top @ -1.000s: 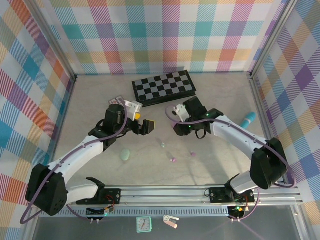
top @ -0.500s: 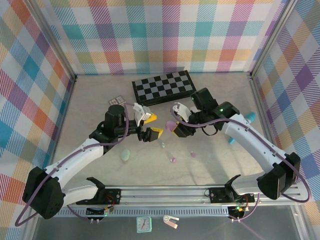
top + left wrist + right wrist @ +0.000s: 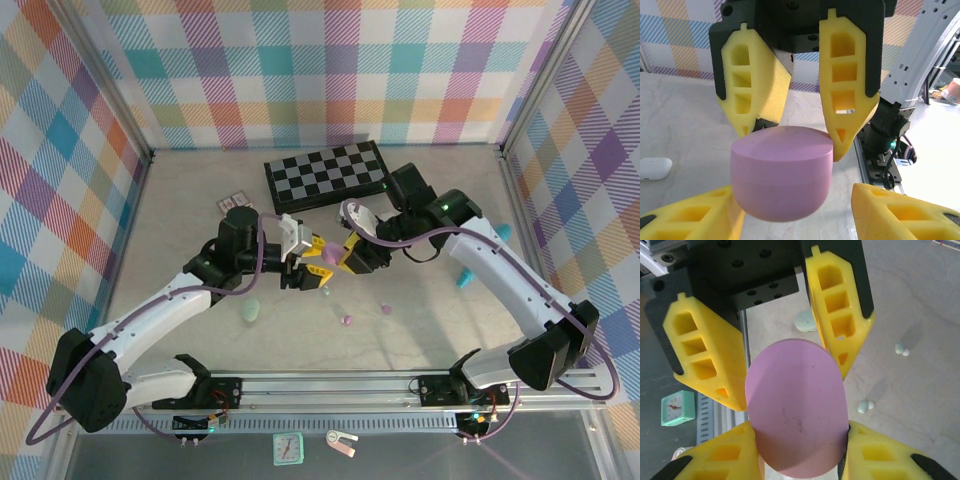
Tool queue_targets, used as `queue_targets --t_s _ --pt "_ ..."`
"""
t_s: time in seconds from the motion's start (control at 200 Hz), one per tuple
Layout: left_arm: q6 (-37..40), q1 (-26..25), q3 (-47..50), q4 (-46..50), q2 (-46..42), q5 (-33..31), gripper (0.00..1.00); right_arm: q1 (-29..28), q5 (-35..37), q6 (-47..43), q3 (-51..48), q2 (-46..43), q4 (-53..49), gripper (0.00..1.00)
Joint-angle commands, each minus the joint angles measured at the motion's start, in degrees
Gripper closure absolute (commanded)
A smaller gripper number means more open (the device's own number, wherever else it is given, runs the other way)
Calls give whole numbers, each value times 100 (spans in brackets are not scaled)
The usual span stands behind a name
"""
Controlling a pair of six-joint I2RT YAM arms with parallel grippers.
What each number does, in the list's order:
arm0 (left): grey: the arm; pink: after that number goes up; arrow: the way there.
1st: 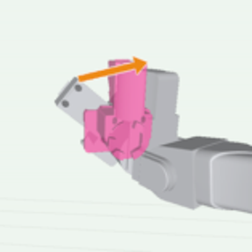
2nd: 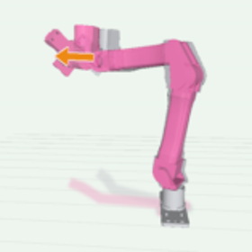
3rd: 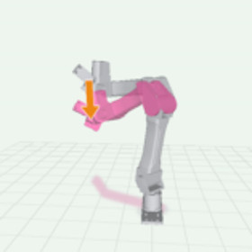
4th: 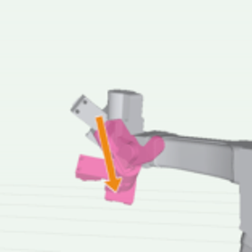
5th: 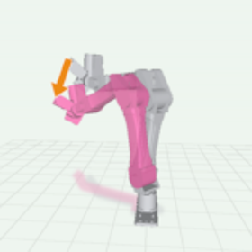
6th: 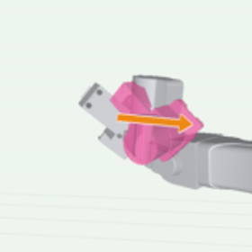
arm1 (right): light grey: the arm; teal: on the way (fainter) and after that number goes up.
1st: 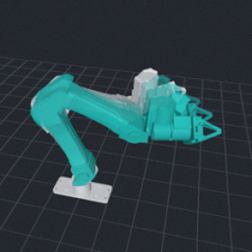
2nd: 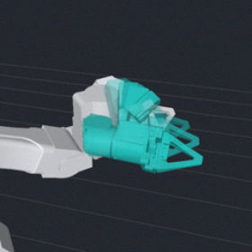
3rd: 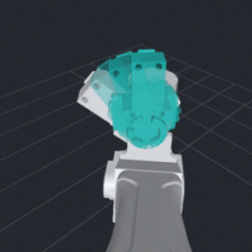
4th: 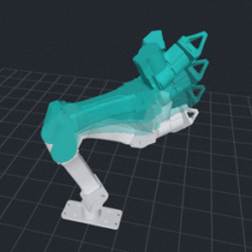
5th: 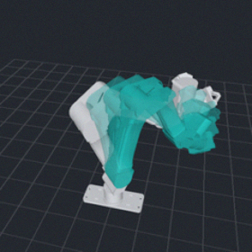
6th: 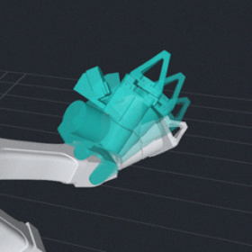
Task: Insert wireless bluetooth earbuds into charging case
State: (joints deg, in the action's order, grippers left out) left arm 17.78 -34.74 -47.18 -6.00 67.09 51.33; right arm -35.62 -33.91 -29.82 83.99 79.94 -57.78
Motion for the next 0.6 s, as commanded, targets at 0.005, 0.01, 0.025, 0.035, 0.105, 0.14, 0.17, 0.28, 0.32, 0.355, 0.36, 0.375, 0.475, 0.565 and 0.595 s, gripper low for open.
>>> queue_targets --t_s 0.005,0.01,0.025,0.035,0.105,0.14,0.17,0.28,0.32,0.355,0.36,0.375,0.475,0.565,0.595 --pt "18 -24 -159 -77 58 399 46 -1 -438 -258 189 78 -202 77" --pt "16 -24 -155 -81 59 406 46 0 -439 -259 197 80 -205 77" --pt "-4 -24 -162 -88 56 423 46 -1 -453 -273 204 87 -226 78" --pt "-1 -24 -163 -86 56 435 47 -5 -464 -277 212 95 -243 78" --pt "-28 -26 -181 -71 60 508 50 -9 -460 -322 262 147 -351 78" --pt "-27 -24 -191 -40 71 531 51 -7 -426 -347 293 178 -413 78" --pt "-25 -32 -196 -19 65 548 52 -10 -385 -365 302 202 -456 78" --pt "-29 -41 -235 61 92 591 54 -16 -312 -375 311 224 -483 78" --pt "-33 -41 -254 79 99 602 54 -24 -302 -375 320 232 -489 78" --pt "-37 -48 -268 93 124 614 54 -36 -287 -383 328 231 -480 78" --pt "-37 -49 -267 101 126 610 54 -43 -280 -383 328 232 -480 78" --pt "-31 -50 -277 111 127 608 54 -55 -257 -384 329 232 -467 78" --pt "-74 -47 -358 203 196 635 54 -103 45 -351 303 214 -344 78" --pt "-148 -50 -389 197 229 687 54 -137 281 -349 253 167 -221 78" --pt "-165 -50 -379 183 241 691 55 -147 321 -340 237 146 -187 78"
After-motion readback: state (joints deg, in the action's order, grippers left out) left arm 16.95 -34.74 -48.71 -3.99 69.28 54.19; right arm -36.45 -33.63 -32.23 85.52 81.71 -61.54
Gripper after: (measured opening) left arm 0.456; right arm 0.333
